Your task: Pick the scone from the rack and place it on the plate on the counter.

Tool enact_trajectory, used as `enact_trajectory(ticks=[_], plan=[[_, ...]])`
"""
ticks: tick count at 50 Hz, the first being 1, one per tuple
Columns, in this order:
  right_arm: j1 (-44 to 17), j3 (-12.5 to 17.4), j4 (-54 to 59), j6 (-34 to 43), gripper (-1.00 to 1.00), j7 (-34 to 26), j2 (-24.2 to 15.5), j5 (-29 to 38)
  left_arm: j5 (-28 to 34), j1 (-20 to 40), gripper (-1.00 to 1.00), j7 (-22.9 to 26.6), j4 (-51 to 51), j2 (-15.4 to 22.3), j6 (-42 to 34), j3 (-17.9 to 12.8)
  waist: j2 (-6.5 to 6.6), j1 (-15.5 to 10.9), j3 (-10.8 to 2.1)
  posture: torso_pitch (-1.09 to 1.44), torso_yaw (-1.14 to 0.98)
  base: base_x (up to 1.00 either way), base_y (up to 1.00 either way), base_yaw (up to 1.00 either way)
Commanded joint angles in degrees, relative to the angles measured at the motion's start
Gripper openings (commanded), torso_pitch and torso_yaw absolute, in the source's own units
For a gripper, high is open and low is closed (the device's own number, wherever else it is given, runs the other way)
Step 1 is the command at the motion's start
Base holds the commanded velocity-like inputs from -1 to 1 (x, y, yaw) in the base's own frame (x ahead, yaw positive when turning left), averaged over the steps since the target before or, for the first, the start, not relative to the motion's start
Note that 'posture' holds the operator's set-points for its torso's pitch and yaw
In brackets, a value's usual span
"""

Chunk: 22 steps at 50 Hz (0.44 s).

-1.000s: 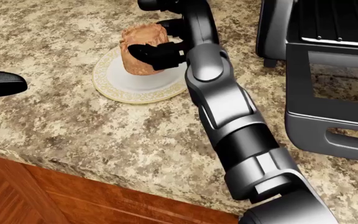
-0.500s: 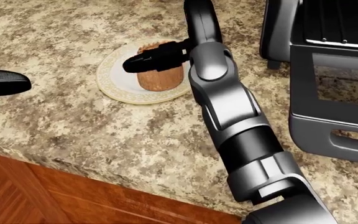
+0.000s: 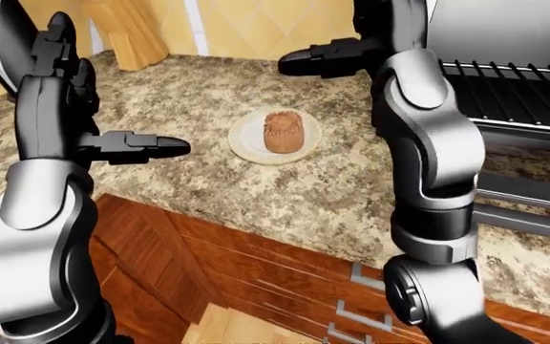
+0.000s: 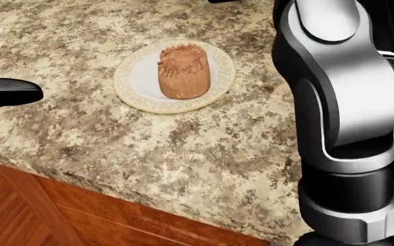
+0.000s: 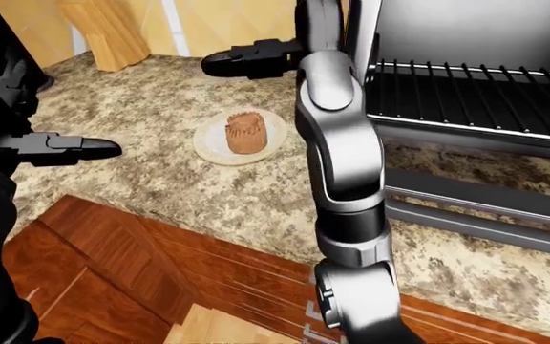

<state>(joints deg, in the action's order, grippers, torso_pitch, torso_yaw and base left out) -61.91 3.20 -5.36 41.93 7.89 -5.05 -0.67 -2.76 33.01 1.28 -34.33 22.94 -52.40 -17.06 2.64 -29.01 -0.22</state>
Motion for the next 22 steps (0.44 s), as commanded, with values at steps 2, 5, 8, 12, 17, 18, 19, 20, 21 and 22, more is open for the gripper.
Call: enact_trajectory(ticks=[2,5,8,12,17,18,19,20,21,22], plan=[[-1.4,0.6,-4.5,1.5,1.00,0.4,-1.7,-1.3,0.2,1.5,1.00,0.0,-1.4,0.9,1.3,-0.7,0.07,-0.1,-1.30,0.00,0.41,0.00,0.00,0.00],[-1.0,1.2,-7.1,3.0,1.00,0.6,-3.0,-2.1,0.3,1.8,1.00,-0.1,-1.3,0.9,1.3,-0.6,-0.02,-0.1,-1.17,0.00,0.41,0.00,0.00,0.00],[-0.3,2.2,-9.5,4.3,1.00,1.0,-4.3,-3.2,0.3,1.9,1.00,0.0,-1.2,1.0,1.3,-0.6,-0.09,-0.1,-1.05,0.00,0.41,0.00,0.00,0.00],[1.0,3.3,-12.5,5.8,1.00,1.8,-6.2,-4.5,0.5,2.3,1.00,-0.1,-0.7,1.0,1.5,-0.3,-0.22,-0.2,-0.98,0.00,0.41,0.00,0.00,0.00],[3.0,4.8,-16.0,7.6,1.00,3.3,-8.1,-6.5,0.8,2.9,1.00,0.0,-0.5,1.1,1.3,0.0,-0.44,-0.3,-0.96,0.00,0.41,0.00,0.00,0.00],[3.5,5.2,-16.7,8.0,1.00,3.7,-8.5,-6.9,0.8,3.0,1.00,0.0,-0.4,1.1,1.2,0.0,-0.48,-0.4,-0.94,0.00,0.41,0.00,0.00,0.00],[4.1,5.4,-17.7,8.4,1.00,3.9,-8.9,-7.5,0.9,3.2,1.00,0.0,-0.3,1.1,1.2,0.2,-0.53,-0.4,-0.94,0.00,0.41,0.00,0.00,0.00],[4.8,5.7,-18.6,8.8,1.00,4.2,-9.2,-7.8,1.0,3.3,1.00,0.1,-0.2,1.1,1.3,0.3,-0.58,-0.4,-0.93,0.00,0.41,0.00,0.00,0.00],[5.2,6.0,-19.2,9.3,1.00,4.5,-9.5,-8.4,1.1,3.5,1.00,0.1,0.1,1.1,1.3,0.4,-0.64,-0.4,-0.91,0.00,0.41,0.00,0.00,0.00],[5.6,6.2,-19.8,9.5,1.00,4.9,-9.9,-8.7,1.2,3.7,1.00,0.2,0.3,1.0,1.4,0.6,-0.68,-0.5,-0.90,0.00,0.41,0.00,0.00,0.00]])
